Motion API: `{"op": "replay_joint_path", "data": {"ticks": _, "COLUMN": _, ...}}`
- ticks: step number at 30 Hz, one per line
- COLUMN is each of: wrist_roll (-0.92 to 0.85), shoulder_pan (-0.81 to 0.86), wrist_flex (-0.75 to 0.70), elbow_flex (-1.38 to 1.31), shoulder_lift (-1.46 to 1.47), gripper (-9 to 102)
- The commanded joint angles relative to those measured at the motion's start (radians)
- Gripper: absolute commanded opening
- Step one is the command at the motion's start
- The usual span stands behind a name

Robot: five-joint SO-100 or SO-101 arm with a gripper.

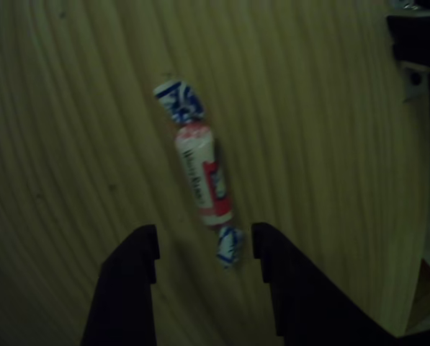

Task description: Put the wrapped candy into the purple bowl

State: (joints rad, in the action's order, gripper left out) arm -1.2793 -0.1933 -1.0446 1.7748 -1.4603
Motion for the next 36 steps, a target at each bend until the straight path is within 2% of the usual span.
{"op": "replay_joint_path", "data": {"ticks": 1, "wrist_roll": -0.003, "shoulder_pan": -0.006, "wrist_flex": -0.002, "elbow_flex": -0.092, "shoulder_lift": -0.002, "gripper": 25}}
{"op": "replay_joint_path", "data": {"ticks": 36, "wrist_roll": -0.034, "shoulder_pan": -0.018, "wrist_flex": 0.071, "elbow_flex": -0.124, "shoulder_lift": 0.141, "gripper": 28}}
